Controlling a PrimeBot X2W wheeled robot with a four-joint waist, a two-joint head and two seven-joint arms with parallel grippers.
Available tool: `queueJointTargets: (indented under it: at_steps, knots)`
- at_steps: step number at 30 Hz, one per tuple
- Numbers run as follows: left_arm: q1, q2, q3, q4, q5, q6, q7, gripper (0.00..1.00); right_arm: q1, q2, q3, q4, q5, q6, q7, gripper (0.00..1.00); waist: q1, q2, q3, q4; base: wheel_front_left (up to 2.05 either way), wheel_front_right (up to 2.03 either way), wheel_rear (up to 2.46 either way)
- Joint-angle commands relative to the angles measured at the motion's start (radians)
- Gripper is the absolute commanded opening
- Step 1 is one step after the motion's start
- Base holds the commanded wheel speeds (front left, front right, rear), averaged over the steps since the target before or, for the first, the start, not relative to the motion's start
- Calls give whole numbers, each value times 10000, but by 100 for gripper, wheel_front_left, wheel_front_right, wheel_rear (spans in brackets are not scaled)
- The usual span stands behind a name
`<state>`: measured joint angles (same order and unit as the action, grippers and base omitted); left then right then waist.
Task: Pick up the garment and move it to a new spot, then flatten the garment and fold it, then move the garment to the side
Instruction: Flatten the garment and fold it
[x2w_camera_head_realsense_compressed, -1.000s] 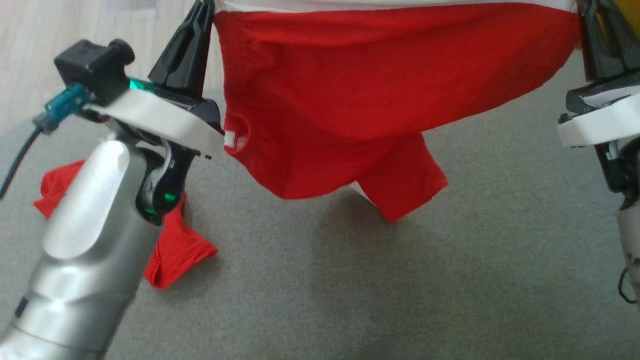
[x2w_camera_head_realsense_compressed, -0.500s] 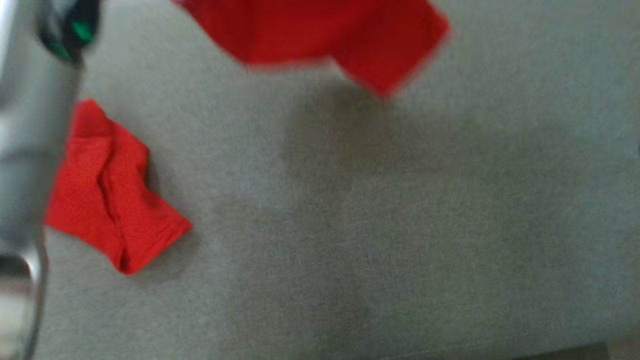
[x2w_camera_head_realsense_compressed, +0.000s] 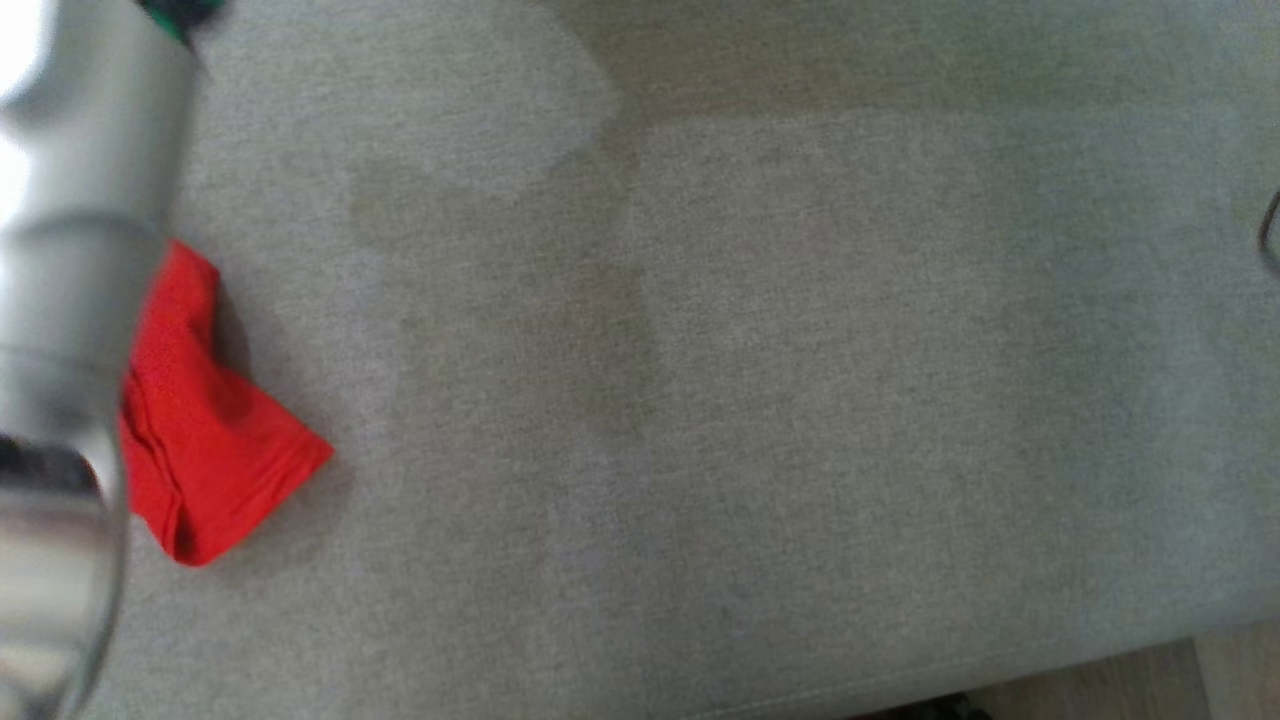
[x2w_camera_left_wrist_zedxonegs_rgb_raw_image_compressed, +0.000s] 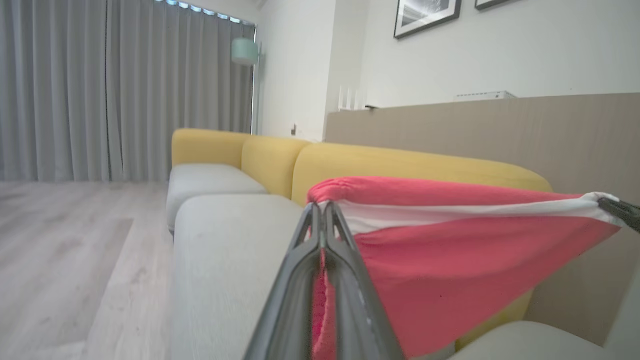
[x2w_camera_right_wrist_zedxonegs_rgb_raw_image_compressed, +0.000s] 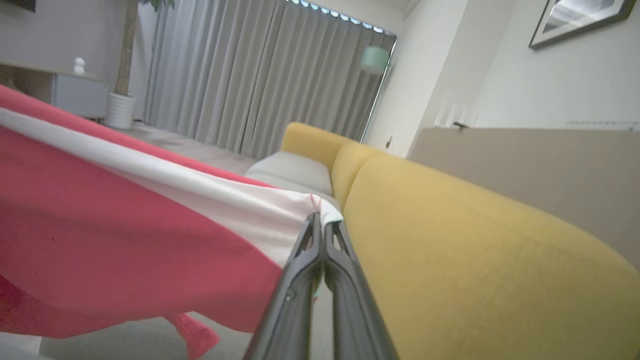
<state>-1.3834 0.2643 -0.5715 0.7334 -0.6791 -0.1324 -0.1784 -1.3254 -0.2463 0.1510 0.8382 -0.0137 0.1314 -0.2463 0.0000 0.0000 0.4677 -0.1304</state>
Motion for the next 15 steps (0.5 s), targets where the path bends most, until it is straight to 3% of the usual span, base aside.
queueJointTargets:
  at_steps: [1, 5, 9, 15]
  knots:
    - [86, 377, -72, -334, -350, 22, -113, 0, 327, -15, 146, -26, -1, -7, -75, 0, 0, 0, -71, 41, 0, 0, 0]
    - [1415, 631, -1302, -721, -1057, 20, -79, 0, 1284, -176, 804, 809, 546, -7, -15, 0, 0, 0, -394, 126, 0, 0, 0]
    - [2730, 1220, -2374, -1375, -1690, 19, 1, 0, 2320, -433, 2278, 1166, 1484, -7, 528, 0, 0, 0, -808, 174, 0, 0, 0]
    - [4291, 1867, -3556, -2355, -2241, 19, 243, 0, 3705, -1597, 4682, 442, 3542, -7, 1775, 0, 0, 0, -1452, 211, 0, 0, 0]
